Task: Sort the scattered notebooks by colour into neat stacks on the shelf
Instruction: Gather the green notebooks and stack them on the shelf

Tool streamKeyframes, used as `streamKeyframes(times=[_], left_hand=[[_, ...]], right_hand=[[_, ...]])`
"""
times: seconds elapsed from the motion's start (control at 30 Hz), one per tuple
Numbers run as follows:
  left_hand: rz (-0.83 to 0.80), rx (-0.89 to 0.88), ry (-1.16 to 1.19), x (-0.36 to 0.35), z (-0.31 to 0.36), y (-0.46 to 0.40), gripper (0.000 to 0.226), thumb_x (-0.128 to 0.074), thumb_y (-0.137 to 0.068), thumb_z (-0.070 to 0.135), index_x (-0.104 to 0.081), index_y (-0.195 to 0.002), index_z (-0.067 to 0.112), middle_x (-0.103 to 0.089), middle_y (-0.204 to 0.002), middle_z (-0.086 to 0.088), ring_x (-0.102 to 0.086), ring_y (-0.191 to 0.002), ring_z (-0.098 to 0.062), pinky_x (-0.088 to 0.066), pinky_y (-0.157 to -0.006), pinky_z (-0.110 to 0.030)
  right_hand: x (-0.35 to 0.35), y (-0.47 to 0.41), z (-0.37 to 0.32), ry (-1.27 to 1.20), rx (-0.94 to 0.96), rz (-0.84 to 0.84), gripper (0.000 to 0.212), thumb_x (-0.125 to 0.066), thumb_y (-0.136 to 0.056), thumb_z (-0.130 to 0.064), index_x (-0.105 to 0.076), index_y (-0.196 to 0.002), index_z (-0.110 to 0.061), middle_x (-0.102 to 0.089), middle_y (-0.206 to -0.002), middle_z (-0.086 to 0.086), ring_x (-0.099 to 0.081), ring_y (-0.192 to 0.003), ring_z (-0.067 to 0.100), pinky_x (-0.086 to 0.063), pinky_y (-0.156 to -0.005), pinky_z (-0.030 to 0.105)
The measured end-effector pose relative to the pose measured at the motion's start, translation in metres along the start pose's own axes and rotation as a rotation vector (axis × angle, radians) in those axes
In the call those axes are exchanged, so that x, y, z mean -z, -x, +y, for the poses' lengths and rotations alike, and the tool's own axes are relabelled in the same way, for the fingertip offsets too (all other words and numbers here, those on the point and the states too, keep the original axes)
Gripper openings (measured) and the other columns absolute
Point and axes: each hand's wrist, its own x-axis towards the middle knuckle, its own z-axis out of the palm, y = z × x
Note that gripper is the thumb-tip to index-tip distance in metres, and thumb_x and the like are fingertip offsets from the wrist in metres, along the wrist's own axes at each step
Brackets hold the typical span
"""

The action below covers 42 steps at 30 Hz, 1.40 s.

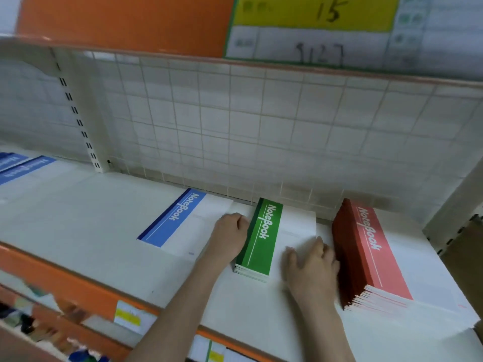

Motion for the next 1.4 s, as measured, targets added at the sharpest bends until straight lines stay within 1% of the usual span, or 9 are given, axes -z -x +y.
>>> streamKeyframes(times=[0.2, 0.37, 0.57, 0.73, 0.83, 0.93, 1.2, 1.3, 1.4], left_hand=[[0.137, 0.022, -0.143, 0.037, -0.017, 0.043, 0.036, -0.042, -0.099, 0.020, -0.051, -0.132, 0.011, -0.054, -0.119, -0.010, -0.057, -0.102, -0.021, -0.045, -0.091, -0.029], [0.293, 0.136, -0.241, 0.086, -0.044, 0.086, 0.036, -0.045, -0.096, 0.015, -0.051, -0.131, 0.008, -0.054, -0.119, -0.014, -0.059, -0.100, -0.029, -0.044, -0.089, -0.034], [0.511, 0.253, -0.293, 0.144, -0.074, 0.152, 0.037, -0.045, -0.095, 0.014, -0.048, -0.132, 0.010, -0.053, -0.120, -0.012, -0.061, -0.096, -0.028, -0.048, -0.083, -0.038], [0.626, 0.381, -0.380, 0.185, -0.108, 0.219, 0.037, -0.045, -0.095, 0.018, -0.049, -0.132, 0.011, -0.053, -0.121, -0.010, -0.057, -0.102, -0.027, -0.046, -0.078, -0.033], [0.655, 0.495, -0.404, 0.211, -0.131, 0.255, 0.035, -0.047, -0.093, 0.016, -0.052, -0.127, 0.011, -0.053, -0.118, -0.011, -0.058, -0.101, -0.029, -0.048, -0.083, -0.039], [0.687, 0.568, -0.404, 0.238, -0.151, 0.283, 0.032, -0.048, -0.091, 0.013, -0.055, -0.123, 0.010, -0.055, -0.114, -0.013, -0.059, -0.098, -0.032, -0.048, -0.085, -0.040], [0.734, 0.628, -0.374, 0.301, -0.210, 0.330, 0.031, -0.049, -0.093, 0.014, -0.056, -0.123, 0.011, -0.056, -0.116, -0.007, -0.060, -0.100, -0.024, -0.043, -0.084, -0.026], [0.743, 0.632, -0.355, 0.325, -0.231, 0.341, 0.030, -0.048, -0.095, 0.018, -0.055, -0.124, 0.013, -0.055, -0.119, -0.005, -0.060, -0.102, -0.021, -0.047, -0.084, -0.029], [0.754, 0.643, -0.360, 0.346, -0.252, 0.351, 0.029, -0.047, -0.095, 0.019, -0.055, -0.123, 0.013, -0.056, -0.119, -0.005, -0.059, -0.102, -0.022, -0.047, -0.084, -0.031]], right_hand=[[0.003, 0.012, -0.020, 0.109, 0.223, 0.062, 0.063, -0.046, -0.093, -0.043, -0.029, -0.146, -0.013, -0.019, -0.157, 0.006, -0.013, -0.143, 0.028, -0.020, -0.113, 0.043], [-0.009, 0.038, -0.060, 0.012, 0.519, -0.072, 0.053, -0.049, -0.094, -0.029, -0.038, -0.141, -0.007, -0.032, -0.150, 0.013, -0.023, -0.139, 0.029, -0.016, -0.116, 0.036], [-0.042, 0.096, -0.105, -0.074, 0.737, -0.254, 0.052, -0.046, -0.096, -0.028, -0.036, -0.143, -0.010, -0.027, -0.153, 0.012, -0.015, -0.143, 0.025, -0.012, -0.118, 0.035], [-0.069, 0.157, -0.143, -0.252, 0.969, -0.468, 0.043, -0.051, -0.094, -0.021, -0.045, -0.135, -0.013, -0.047, -0.137, 0.006, -0.039, -0.129, 0.022, -0.032, -0.105, 0.031], [-0.088, 0.197, -0.165, -0.320, 1.097, -0.572, 0.038, -0.053, -0.093, -0.018, -0.049, -0.130, -0.015, -0.053, -0.127, 0.003, -0.050, -0.117, 0.020, -0.040, -0.094, 0.028], [-0.107, 0.229, -0.186, -0.320, 1.165, -0.658, 0.039, -0.051, -0.094, -0.023, -0.047, -0.133, -0.021, -0.050, -0.131, -0.004, -0.048, -0.116, 0.012, -0.038, -0.083, 0.020], [-0.153, 0.297, -0.247, -0.267, 1.249, -0.790, 0.039, -0.049, -0.095, -0.023, -0.044, -0.134, -0.023, -0.046, -0.135, -0.004, -0.051, -0.112, 0.011, -0.033, -0.083, 0.019], [-0.172, 0.318, -0.270, -0.239, 1.268, -0.826, 0.039, -0.048, -0.096, -0.023, -0.043, -0.134, -0.024, -0.045, -0.136, -0.003, -0.052, -0.093, 0.012, -0.044, -0.082, 0.026], [-0.192, 0.338, -0.290, -0.243, 1.268, -0.843, 0.039, -0.048, -0.095, -0.023, -0.044, -0.134, -0.023, -0.046, -0.136, -0.003, -0.052, -0.113, 0.013, -0.043, -0.096, 0.030]])
